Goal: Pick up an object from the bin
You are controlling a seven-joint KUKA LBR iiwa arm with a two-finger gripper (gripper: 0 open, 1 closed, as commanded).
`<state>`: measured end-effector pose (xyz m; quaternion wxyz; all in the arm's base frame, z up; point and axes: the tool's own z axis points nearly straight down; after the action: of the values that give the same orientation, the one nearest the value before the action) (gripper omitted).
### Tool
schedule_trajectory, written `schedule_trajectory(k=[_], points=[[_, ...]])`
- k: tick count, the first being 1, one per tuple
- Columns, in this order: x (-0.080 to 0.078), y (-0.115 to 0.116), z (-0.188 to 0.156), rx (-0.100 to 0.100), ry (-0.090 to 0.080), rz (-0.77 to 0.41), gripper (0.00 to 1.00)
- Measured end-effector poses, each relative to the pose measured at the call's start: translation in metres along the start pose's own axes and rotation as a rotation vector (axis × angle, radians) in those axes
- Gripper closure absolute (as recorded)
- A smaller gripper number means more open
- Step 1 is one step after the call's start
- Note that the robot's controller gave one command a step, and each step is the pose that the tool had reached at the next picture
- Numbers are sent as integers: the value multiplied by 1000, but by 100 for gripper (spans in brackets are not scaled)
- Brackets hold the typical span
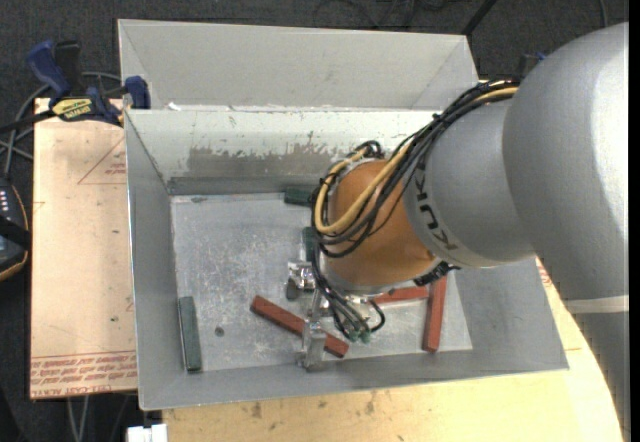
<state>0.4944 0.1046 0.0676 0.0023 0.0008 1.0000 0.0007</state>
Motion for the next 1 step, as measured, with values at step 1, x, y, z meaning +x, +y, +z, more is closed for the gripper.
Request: schedule_trajectory(k=[1], points=[[12, 24, -33, -1, 3, 86, 0]])
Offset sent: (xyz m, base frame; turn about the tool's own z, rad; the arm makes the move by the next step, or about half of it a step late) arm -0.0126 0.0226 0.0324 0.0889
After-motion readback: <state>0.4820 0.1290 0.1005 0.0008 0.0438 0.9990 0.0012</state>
